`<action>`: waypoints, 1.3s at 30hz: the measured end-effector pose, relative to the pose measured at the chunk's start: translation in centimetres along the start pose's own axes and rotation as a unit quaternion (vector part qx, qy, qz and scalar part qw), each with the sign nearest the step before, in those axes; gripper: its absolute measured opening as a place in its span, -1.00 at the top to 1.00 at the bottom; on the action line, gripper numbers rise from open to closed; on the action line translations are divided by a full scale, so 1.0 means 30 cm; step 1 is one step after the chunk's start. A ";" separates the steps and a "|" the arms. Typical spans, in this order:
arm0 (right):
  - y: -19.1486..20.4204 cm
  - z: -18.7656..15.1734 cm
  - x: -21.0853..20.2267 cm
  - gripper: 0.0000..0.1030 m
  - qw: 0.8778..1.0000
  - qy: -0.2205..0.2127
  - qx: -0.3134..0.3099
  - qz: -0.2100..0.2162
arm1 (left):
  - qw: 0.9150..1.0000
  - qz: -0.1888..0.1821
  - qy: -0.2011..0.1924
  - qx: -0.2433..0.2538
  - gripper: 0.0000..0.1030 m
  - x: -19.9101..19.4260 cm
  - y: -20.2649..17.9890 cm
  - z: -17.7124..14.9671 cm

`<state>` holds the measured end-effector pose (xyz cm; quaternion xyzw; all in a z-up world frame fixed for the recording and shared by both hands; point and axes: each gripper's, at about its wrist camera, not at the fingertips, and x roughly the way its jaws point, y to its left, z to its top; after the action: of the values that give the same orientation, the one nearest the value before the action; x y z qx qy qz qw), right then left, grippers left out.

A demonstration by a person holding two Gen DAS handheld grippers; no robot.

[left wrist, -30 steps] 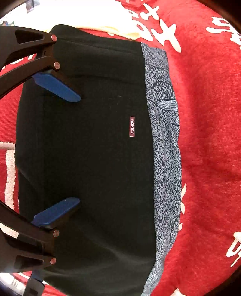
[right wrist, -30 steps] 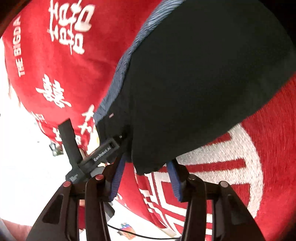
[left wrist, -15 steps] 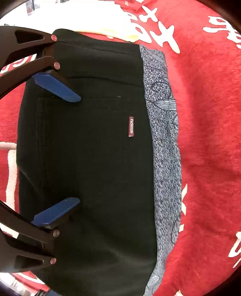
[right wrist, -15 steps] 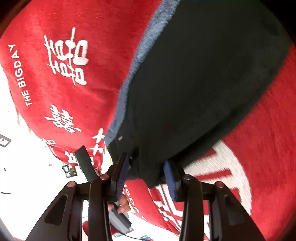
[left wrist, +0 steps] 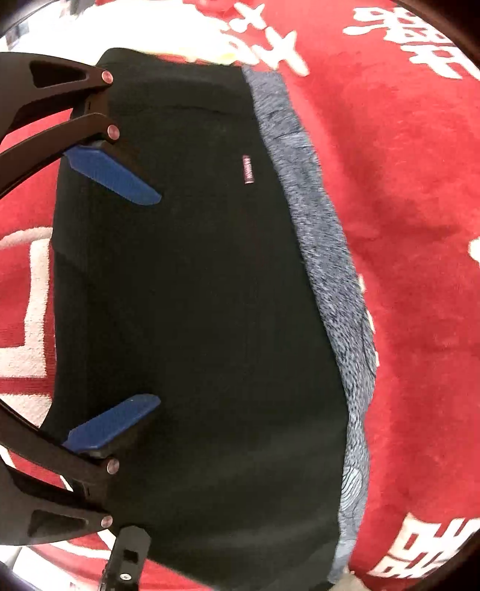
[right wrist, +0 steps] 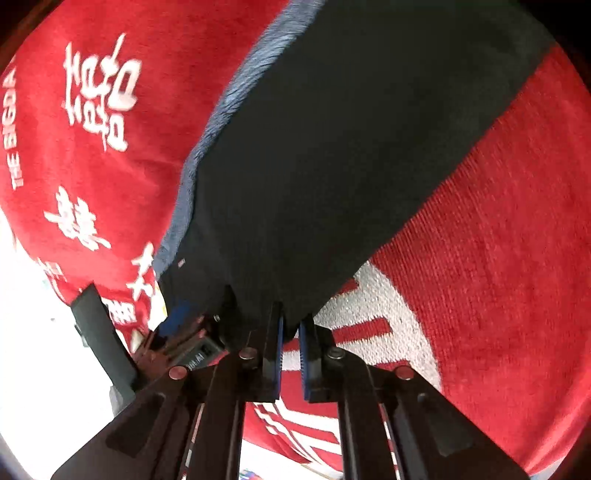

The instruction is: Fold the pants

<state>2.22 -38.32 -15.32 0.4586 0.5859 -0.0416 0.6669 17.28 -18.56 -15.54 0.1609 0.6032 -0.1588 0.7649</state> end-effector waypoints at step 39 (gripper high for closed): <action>0.148 0.307 -0.089 -0.51 0.940 -0.034 -0.266 -0.211 | 0.997 -0.031 -0.005 -0.064 -1.00 -0.073 0.004 0.321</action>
<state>10.86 -43.11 -11.61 0.1288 0.6361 -0.0395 0.7598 25.23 -22.56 -11.28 0.0915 0.6134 -0.1443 0.7710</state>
